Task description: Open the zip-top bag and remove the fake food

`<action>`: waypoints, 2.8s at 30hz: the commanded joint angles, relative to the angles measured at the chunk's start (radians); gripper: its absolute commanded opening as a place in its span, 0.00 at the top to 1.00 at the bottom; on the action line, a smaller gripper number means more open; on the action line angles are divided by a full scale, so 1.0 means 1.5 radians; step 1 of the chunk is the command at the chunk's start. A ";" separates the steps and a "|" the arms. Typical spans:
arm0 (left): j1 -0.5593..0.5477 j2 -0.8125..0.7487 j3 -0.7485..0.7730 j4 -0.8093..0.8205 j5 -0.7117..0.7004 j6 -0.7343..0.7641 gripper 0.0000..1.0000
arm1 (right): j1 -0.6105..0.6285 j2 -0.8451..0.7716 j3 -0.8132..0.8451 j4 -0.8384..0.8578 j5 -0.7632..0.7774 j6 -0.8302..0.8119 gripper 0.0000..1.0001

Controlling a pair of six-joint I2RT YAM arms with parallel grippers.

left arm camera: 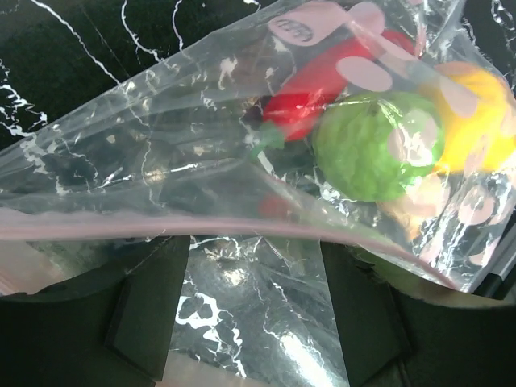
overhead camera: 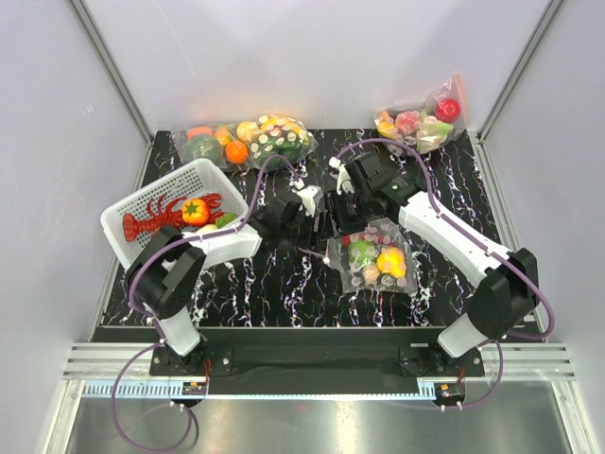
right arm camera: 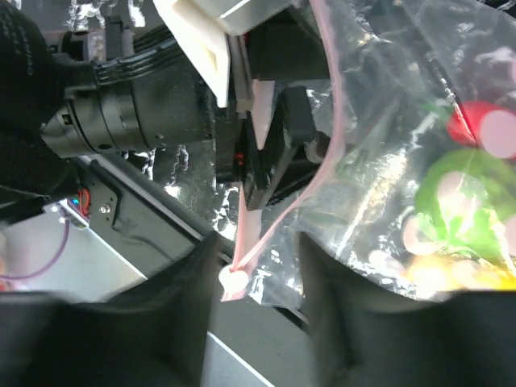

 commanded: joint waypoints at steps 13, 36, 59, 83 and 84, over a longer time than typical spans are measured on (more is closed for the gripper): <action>-0.003 0.018 -0.011 0.065 0.043 0.018 0.29 | -0.121 -0.072 -0.059 -0.005 0.132 0.035 0.55; -0.025 0.032 -0.047 0.140 0.083 -0.003 0.25 | -0.169 0.109 -0.172 0.076 0.175 0.032 0.75; -0.025 0.036 -0.022 0.118 0.082 0.017 0.25 | -0.174 0.150 -0.016 0.013 0.226 0.001 0.59; -0.024 0.071 0.009 0.146 0.114 0.010 0.23 | -0.122 0.232 -0.035 0.036 0.007 0.037 0.68; -0.024 0.070 0.008 0.147 0.116 0.009 0.23 | -0.123 0.236 -0.035 0.035 -0.012 0.038 0.70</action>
